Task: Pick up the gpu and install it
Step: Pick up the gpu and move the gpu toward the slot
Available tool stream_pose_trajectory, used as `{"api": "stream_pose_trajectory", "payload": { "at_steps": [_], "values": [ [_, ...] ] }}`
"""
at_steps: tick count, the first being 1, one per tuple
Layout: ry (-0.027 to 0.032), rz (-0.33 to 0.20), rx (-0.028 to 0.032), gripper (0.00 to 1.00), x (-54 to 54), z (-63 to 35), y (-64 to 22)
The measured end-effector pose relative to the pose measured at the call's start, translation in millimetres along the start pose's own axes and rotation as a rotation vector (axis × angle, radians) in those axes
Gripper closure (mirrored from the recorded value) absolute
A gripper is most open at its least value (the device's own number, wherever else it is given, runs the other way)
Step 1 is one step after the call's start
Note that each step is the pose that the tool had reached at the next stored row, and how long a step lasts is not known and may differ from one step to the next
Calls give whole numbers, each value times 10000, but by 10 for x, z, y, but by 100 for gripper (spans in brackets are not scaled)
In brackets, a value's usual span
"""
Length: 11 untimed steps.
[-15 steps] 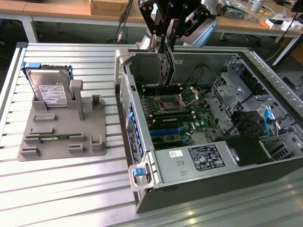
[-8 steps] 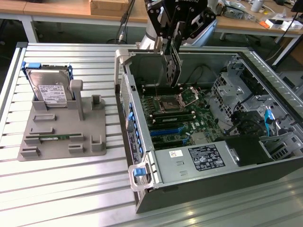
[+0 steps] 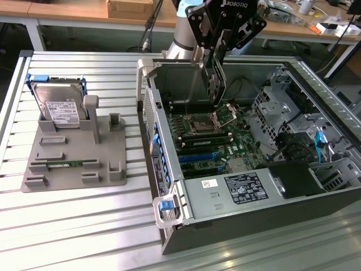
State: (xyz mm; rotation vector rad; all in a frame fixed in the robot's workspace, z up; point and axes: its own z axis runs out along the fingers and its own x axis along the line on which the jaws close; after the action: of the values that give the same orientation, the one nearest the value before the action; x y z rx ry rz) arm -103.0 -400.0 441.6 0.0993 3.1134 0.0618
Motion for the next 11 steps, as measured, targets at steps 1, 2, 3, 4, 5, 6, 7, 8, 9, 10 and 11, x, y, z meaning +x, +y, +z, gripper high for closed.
{"api": "stream_pose_trajectory", "payload": {
  "at_steps": [1, 2, 3, 4, 5, 6, 7, 8, 9, 10, 11],
  "values": [
    [0, 0, 3, 74, -12, 3, 1],
    [0, 0, 4, 74, -24, 7, 2],
    [0, 0, 6, 74, -40, 12, 2],
    [-1, 0, 10, 74, -67, 20, 4],
    [-1, 0, 13, 74, -94, 27, 5],
    [-1, 0, 15, 74, -109, 31, 6],
    [0, 0, 17, 74, -119, 33, 6],
    [-1, 0, 19, 74, -144, 41, 8],
    [-1, 0, 22, 74, -168, 48, 9],
    [-1, 0, 25, 74, -194, 54, 11],
    [-2, 0, 27, 74, -221, 62, 12]
  ]
}}
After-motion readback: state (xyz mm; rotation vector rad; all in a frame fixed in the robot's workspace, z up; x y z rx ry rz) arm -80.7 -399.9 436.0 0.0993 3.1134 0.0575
